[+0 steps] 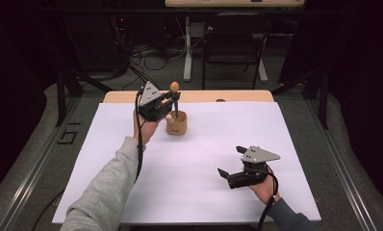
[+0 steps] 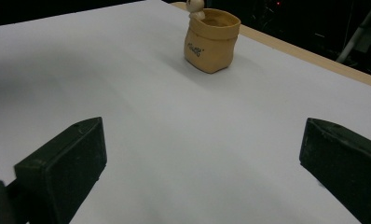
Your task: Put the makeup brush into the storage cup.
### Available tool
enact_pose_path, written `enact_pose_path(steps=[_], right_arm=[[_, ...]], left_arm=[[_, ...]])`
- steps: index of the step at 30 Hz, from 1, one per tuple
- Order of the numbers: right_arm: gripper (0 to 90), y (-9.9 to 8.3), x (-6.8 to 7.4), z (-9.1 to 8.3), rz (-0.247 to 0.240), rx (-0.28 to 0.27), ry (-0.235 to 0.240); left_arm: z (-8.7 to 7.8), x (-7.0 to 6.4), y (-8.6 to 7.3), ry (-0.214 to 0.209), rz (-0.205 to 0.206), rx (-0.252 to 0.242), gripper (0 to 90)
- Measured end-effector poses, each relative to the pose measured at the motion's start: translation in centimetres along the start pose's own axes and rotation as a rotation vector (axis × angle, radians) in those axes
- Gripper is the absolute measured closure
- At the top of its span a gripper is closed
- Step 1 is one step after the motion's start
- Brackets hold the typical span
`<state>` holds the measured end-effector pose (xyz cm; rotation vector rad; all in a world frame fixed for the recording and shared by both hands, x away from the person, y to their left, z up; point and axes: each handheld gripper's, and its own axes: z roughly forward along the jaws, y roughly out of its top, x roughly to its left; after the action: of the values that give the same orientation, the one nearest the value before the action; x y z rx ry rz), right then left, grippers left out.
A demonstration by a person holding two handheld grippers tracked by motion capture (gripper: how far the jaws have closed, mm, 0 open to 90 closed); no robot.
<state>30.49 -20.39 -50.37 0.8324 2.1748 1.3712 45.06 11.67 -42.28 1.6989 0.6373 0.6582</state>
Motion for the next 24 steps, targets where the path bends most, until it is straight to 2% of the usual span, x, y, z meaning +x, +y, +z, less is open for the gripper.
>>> enact_pose_path(steps=[13, 24], right_arm=[[0.2, 0.1, 0.0, -0.1, -0.003, 0.000, 0.000], [0.3, 0.1, 0.1, 0.0, -0.003, 0.005, 0.007]], left_arm=[[1.2, 0.6, -1.0, 0.028, -0.013, 0.032, 77.9], [2.0, 0.9, -1.7, 0.033, -0.022, 0.068, 77.8]])
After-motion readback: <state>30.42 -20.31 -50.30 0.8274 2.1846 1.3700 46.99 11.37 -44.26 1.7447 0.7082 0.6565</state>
